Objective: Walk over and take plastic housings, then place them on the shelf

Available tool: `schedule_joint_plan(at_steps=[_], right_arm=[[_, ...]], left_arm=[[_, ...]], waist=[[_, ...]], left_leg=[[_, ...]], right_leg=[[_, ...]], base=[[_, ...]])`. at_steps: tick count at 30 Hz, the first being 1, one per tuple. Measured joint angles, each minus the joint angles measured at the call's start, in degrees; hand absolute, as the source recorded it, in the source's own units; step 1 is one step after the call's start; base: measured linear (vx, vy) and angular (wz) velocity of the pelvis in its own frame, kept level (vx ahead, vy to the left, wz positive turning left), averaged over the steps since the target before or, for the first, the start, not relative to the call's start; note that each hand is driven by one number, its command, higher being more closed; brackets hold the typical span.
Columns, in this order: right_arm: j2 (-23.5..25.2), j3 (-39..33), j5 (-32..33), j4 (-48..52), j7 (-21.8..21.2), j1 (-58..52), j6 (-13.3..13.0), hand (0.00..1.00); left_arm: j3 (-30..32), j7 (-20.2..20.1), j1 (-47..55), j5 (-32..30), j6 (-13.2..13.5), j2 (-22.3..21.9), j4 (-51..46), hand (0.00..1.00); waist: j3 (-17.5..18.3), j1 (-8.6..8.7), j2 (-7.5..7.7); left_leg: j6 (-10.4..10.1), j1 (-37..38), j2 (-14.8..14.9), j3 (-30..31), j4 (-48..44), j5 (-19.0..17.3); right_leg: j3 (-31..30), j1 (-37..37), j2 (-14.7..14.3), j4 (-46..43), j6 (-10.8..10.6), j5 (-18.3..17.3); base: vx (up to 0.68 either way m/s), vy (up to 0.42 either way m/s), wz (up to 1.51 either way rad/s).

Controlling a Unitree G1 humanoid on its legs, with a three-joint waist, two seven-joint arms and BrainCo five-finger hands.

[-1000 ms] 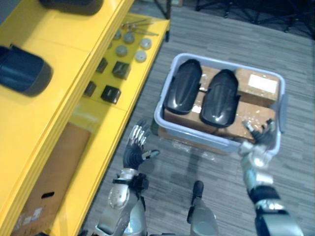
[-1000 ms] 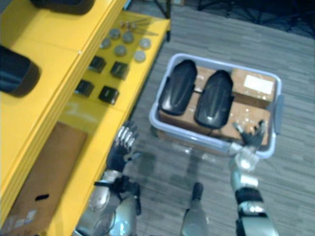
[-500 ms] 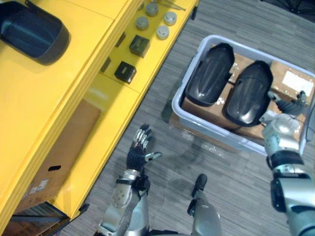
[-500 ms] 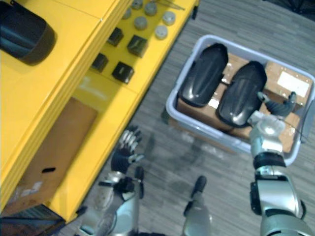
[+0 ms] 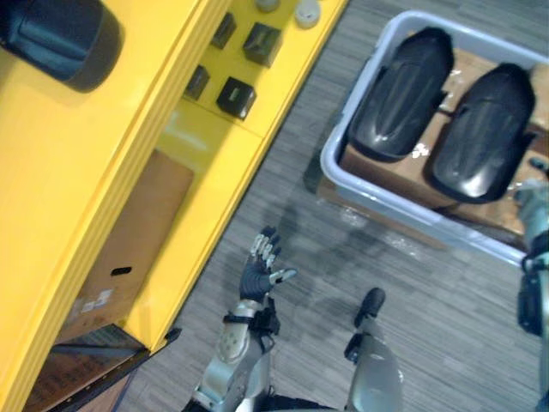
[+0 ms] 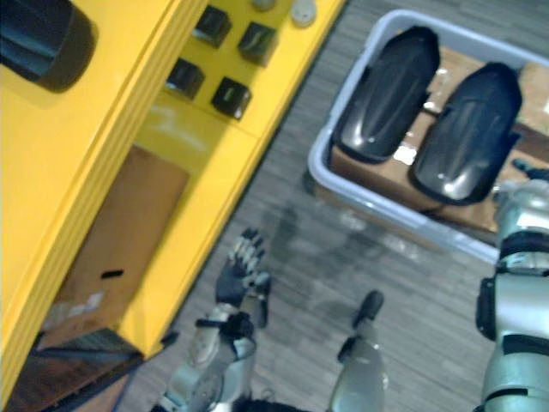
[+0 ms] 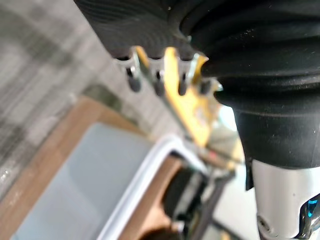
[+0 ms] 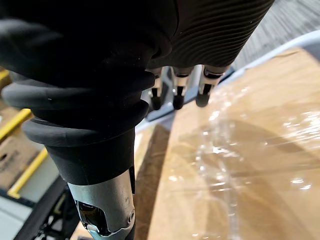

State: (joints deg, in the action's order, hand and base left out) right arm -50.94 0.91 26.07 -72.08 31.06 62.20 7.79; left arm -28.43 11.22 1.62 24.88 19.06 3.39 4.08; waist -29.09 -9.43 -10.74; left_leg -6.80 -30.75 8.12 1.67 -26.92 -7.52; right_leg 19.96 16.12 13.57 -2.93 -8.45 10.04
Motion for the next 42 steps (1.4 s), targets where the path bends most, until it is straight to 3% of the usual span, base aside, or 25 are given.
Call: schedule_joint_plan(at_steps=[3, 4, 8, 14, 18, 25, 28, 31, 37, 39, 42], right_arm=[[-0.1, 1.12, -0.36, -2.08, -0.86, 0.84, 0.38, 0.0], [-1.1, 1.14, -1.25, -2.97, -0.86, 0.84, 0.83, 1.0], [-3.89, 1.7, -2.22, -3.39, -3.1, 0.75, 3.36, 1.0], [-7.57, 3.28, -2.31, -3.74, -7.69, -0.41, 3.74, 1.0], [-8.22, 3.28, -4.4, -3.74, -8.78, -0.54, 4.5, 1.0], [-8.33, 3.29, -10.35, -5.57, -10.27, -0.54, 8.29, 1.0], [-7.53, 3.29, -12.93, -6.0, -11.1, -0.61, 8.12, 1.0], [-7.5, 3.57, -16.01, -5.84, -11.04, -0.63, 6.12, 1.0], [-7.49, 7.88, -20.5, -1.2, -10.97, -1.3, 4.41, 1.0], [-7.3, 8.66, -21.34, 1.73, -11.0, -2.24, 4.4, 1.0], [-5.85, 9.64, -21.45, 7.09, -10.99, -5.04, 4.52, 1.0]], left_arm=[[-0.57, 0.84, -1.32, 0.0, 0.31, -0.05, 2.47, 0.0], [-1.21, 1.5, -1.8, -0.01, 0.47, -0.07, 3.92, 0.0], [-1.48, 2.18, -1.82, 0.02, 1.62, -0.06, 6.26, 0.0], [-1.54, 2.02, -1.97, 1.65, 4.0, -0.09, 6.33, 0.0], [-1.54, 1.88, -1.98, 1.72, 4.41, -0.12, 6.35, 0.0], [-1.25, 1.64, -1.3, 1.71, 4.53, 0.06, 5.85, 0.0], [0.2, 1.63, 1.09, 1.7, 4.57, 0.39, 3.63, 0.0], [1.29, 1.6, 3.56, 1.78, 4.65, 0.86, 1.33, 0.0], [3.68, 0.93, 5.6, 2.37, 4.63, 3.18, -3.33, 0.0], [4.78, 0.58, 5.84, 3.49, 4.56, 3.6, -4.69, 0.0], [6.41, -0.54, 7.17, 4.1, 4.42, 4.7, -7.58, 0.0]], waist=[[0.07, -1.52, -0.6], [0.07, -2.5, -0.6], [0.1, -3.15, -0.65], [0.34, -3.55, -1.01], [0.46, -3.72, -1.19], [0.65, -3.85, -1.47], [0.75, -3.71, -1.6], [0.79, -3.35, -1.65], [0.52, -1.46, -1.25], [0.3, -0.91, -0.87], [0.07, -0.38, 1.28]], left_leg=[[0.1, -3.16, -0.13, 0.91, -1.19, 0.11], [0.1, -4.09, -0.17, 1.09, -1.69, 0.11], [0.25, -5.61, -1.03, 1.99, -2.52, 0.1], [0.7, -7.12, -1.46, 2.05, -3.65, -0.45], [0.76, -7.25, -1.44, 2.14, -3.77, -0.38], [0.79, -5.91, -1.39, 2.31, -4.12, -0.4], [0.8, -4.44, -1.29, 2.11, -3.6, -0.39], [0.78, -2.93, -1.2, 2.01, -3.15, -0.38], [0.53, -0.07, -0.78, 1.32, -1.45, -0.09], [0.29, 0.98, -0.44, 1.23, -0.96, 0.17], [-0.28, 2.96, 0.58, 0.73, 0.99, 0.74]], right_leg=[[0.48, 2.57, 0.01, -0.7, 0.0, -0.01], [0.56, 3.21, 0.01, -0.96, 0.0, -0.02], [1.87, 3.95, 0.76, -1.74, 0.03, -0.05], [2.3, 4.95, 1.28, -2.16, 0.13, -0.15], [2.46, 5.17, 1.27, -2.43, 0.12, -0.15], [3.37, 3.51, 1.3, -2.79, 0.25, -0.23], [3.44, 2.43, 1.3, -2.91, 0.76, -0.56], [3.52, 1.15, 1.25, -2.9, 1.11, -0.8], [3.39, -0.86, 1.04, -2.56, 1.28, -0.91], [3.37, -1.56, 0.74, -2.46, 1.28, -0.91], [3.33, -2.29, -0.03, -2.44, 1.63, -1.13]], base=[[-0.06, 0.026, 0.07], [-0.04, 0.011, 0.1], [-0.03, 0.029, 0.13], [-0.04, 0.022, 0.01], [-0.01, 0.001, 0.0], [-0.02, 0.003, 0.0], [-0.05, 0.004, -0.01], [-0.04, 0.004, -0.01], [0.0, 0.001, -0.04], [0.01, -0.012, -0.05], [0.0, -0.027, -0.12]])
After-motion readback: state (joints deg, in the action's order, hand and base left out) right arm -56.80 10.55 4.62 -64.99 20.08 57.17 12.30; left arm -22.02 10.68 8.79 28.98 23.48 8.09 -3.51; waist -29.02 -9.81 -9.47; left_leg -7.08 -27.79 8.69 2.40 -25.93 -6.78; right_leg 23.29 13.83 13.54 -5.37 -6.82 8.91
